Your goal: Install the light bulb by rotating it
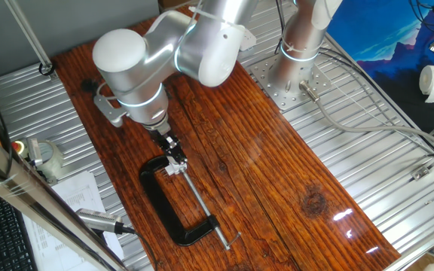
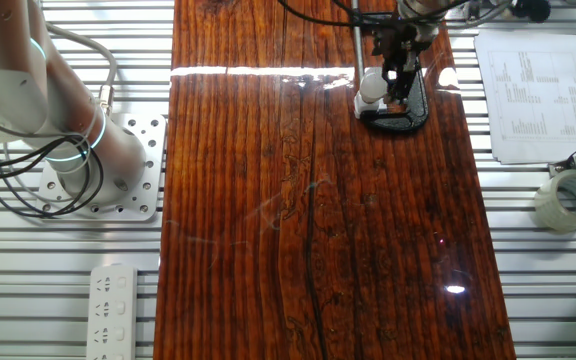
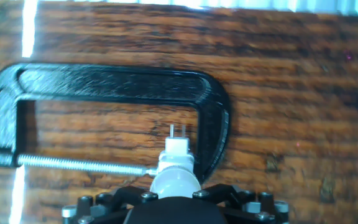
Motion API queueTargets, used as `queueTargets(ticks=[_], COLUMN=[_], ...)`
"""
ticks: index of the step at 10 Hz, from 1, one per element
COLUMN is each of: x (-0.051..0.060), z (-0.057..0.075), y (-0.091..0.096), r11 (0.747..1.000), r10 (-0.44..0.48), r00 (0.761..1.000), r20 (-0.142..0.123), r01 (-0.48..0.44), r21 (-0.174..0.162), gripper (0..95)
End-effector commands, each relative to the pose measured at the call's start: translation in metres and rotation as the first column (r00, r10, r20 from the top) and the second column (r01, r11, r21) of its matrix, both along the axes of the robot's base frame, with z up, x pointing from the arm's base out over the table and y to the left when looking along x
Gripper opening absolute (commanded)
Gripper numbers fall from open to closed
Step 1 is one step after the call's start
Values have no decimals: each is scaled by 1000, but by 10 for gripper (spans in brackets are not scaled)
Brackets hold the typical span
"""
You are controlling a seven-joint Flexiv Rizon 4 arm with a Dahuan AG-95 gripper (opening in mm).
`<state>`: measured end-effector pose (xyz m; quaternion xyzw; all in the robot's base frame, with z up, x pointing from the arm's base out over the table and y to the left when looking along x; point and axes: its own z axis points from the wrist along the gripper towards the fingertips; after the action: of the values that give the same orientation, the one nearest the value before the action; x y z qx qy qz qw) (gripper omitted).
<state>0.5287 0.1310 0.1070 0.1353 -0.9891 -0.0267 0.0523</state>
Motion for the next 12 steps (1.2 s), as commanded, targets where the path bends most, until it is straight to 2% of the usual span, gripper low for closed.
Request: queueTargets(ticks=[1,2,3,4,5,6,7,8,10,12], x=[0,-1,-1,-1,-1,-3,-4,-6,-7,-9], z=[-1,-1,-2,-2,-3,-6,-7,-11,-16,-25], y=[10,12,12,12,12,10,9,5,2,-4], r11=[961,924,888,853,828,791,772,740,694,640], r10=[276,383,459,521,560,612,635,672,720,767], r00=[960,922,886,851,826,789,770,738,692,637], r20=[50,59,64,66,60,56,57,60,61,82], r01=[-276,-382,-460,-522,-560,-611,-635,-672,-719,-768], r21=[-1,-14,-13,-11,-19,-28,-26,-22,-32,-27], gripper=[950,950,950,950,950,950,950,950,950,950])
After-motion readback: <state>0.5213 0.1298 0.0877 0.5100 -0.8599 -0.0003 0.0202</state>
